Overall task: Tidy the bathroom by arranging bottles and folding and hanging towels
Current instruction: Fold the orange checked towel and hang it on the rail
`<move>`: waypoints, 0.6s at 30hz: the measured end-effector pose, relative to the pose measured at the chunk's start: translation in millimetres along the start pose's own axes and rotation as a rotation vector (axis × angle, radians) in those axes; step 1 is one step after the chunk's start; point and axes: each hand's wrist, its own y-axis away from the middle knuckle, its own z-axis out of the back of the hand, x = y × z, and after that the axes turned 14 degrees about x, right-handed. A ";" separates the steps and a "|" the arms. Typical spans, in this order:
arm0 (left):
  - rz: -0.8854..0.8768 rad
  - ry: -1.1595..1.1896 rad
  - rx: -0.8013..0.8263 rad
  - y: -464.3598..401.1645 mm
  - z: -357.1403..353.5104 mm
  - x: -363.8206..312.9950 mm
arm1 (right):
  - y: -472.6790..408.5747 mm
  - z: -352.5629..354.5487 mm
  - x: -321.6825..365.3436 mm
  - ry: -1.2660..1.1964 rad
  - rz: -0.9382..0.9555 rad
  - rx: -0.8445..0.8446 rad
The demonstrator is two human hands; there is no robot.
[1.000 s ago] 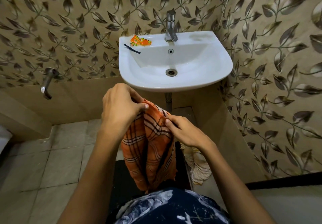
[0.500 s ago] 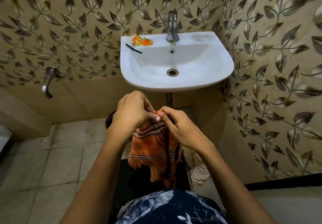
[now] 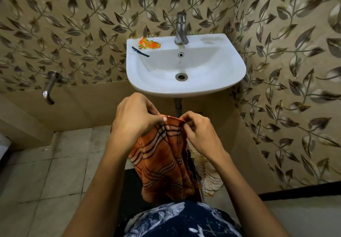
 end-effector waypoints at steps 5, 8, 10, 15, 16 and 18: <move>0.067 0.034 0.004 -5.2 -1.3 2.2 | 3.8 2.5 11.3 -0.079 0.046 0.126; 0.051 0.043 0.071 -5.3 -2.9 0.2 | 4.0 3.1 21.8 -0.125 0.088 0.187; 0.027 0.036 0.144 -4.4 -5.8 -2.9 | 2.3 3.3 28.5 -0.165 0.121 0.194; -0.017 0.002 0.102 -7.1 -7.6 -1.8 | -2.7 1.5 35.3 -0.286 0.141 0.144; -0.008 -0.002 0.074 -7.2 -7.1 -1.0 | -3.2 0.9 34.9 -0.311 0.135 0.123; 0.011 -0.011 0.056 -7.3 -8.2 -1.0 | -4.5 -0.4 33.1 -0.341 0.128 0.101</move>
